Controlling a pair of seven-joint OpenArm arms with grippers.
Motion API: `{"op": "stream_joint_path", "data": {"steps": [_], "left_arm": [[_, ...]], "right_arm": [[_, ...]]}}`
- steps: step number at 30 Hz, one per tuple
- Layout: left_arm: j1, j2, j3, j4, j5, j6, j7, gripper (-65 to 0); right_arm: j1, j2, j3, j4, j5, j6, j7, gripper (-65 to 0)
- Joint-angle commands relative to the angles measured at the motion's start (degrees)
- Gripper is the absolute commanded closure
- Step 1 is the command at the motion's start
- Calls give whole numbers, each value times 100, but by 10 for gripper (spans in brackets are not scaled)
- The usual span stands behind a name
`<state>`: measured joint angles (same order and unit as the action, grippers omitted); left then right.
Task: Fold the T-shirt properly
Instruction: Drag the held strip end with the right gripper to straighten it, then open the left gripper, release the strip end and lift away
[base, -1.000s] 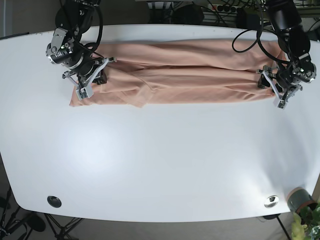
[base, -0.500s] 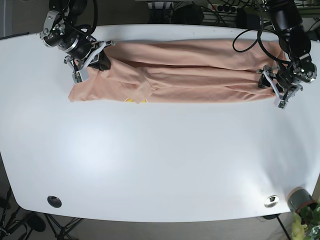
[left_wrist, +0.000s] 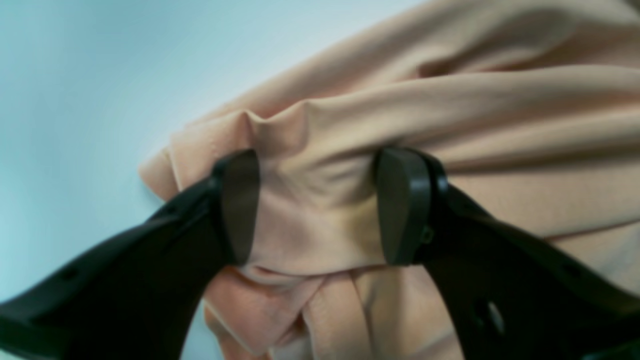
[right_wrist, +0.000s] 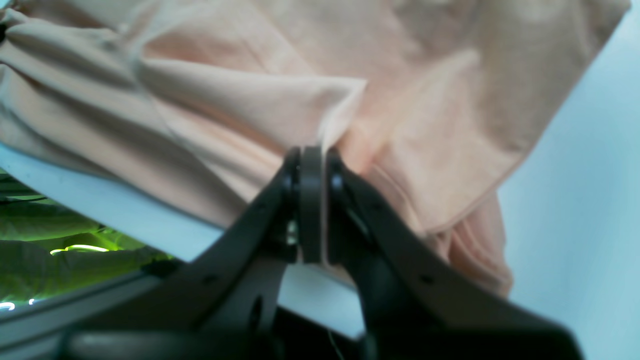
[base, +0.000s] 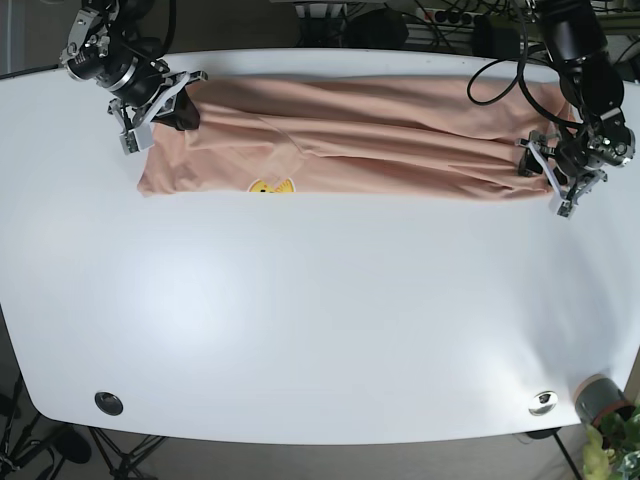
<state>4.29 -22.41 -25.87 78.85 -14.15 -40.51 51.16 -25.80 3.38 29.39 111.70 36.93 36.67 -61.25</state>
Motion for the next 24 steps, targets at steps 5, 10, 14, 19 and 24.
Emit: {"op": "stream_joint_path", "data": {"steps": [5, 10, 14, 19, 24], "left_arm": [[-21, -128, -29, 32, 180, 51, 120, -346], [-29, -128, -29, 67, 145, 51, 120, -349], [-117, -128, -29, 120, 48, 51, 146, -349], [-232, -128, -213, 656, -303, 51, 761, -347], [-223, -110, -653, 1517, -585, 51, 1218, -349]], "right_arm": [[-193, 36, 55, 96, 4, 13, 81, -176], [-176, 54, 72, -264, -5, 4, 81, -335], [-176, 62, 72, -247, 48, 30, 81, -390], [-176, 36, 37, 175, 48, 39, 81, -393], [-53, 36, -139, 193, 268, 39, 81, -393]]}}
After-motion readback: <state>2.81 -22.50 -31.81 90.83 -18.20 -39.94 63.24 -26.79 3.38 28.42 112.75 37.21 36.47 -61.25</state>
